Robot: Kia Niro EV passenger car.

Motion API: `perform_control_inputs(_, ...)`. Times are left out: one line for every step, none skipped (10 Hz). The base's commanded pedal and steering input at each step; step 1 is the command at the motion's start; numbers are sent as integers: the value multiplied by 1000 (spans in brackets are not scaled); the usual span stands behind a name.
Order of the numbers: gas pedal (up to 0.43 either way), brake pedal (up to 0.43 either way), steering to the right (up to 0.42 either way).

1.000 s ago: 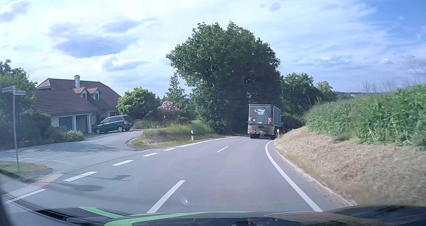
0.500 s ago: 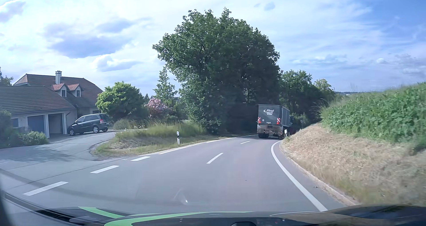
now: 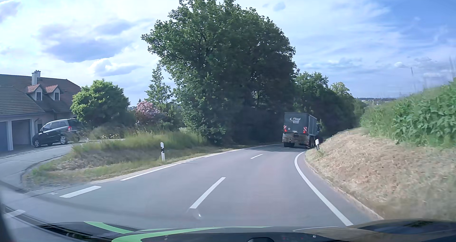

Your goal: Follow the waypoints while adhering to traffic rules and regulations

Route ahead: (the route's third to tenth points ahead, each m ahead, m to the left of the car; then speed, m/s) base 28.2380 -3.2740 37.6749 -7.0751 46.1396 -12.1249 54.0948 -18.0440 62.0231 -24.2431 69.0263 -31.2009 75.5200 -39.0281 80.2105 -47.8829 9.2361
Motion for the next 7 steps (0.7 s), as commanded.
perform_control_inputs(0, 0, 53)
perform_control_inputs(0, 0, 54)
perform_control_inputs(0, 0, 55)
perform_control_inputs(0, 0, 57)
perform_control_inputs(0, 0, 60)
perform_control_inputs(0, 0, 60)
perform_control_inputs(0, 0, 60)
